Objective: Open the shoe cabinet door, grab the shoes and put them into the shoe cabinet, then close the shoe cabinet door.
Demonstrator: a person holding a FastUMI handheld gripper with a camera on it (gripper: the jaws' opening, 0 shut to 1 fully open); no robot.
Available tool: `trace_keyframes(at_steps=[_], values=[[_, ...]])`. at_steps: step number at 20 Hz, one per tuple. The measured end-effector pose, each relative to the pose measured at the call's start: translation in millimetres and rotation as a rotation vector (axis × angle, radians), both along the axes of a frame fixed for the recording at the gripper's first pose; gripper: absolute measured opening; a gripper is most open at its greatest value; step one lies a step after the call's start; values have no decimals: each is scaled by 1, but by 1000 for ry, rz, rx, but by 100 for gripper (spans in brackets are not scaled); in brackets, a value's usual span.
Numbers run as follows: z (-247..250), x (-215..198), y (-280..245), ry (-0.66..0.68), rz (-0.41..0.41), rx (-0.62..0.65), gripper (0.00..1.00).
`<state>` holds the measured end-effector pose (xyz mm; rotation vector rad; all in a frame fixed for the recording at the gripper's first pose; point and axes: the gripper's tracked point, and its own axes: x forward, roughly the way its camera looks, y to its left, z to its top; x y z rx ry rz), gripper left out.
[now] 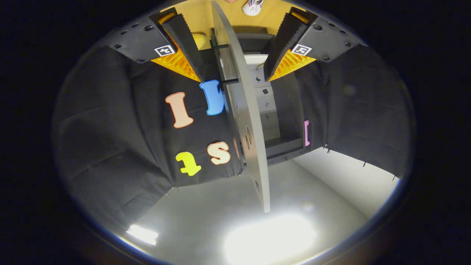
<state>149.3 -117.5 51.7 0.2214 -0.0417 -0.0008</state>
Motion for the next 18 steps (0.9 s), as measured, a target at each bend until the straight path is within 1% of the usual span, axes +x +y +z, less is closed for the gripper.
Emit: trace_keyframes(at_steps=[2, 5, 9, 14, 18], values=[[3, -1, 11, -28, -12, -30, 97], [-10, -3, 48, -18, 31, -113, 97], [-52, 6, 102, 59, 135, -179, 97], [-120, 22, 150, 194, 231, -173, 98], [-179, 36, 175, 309, 269, -184, 98]])
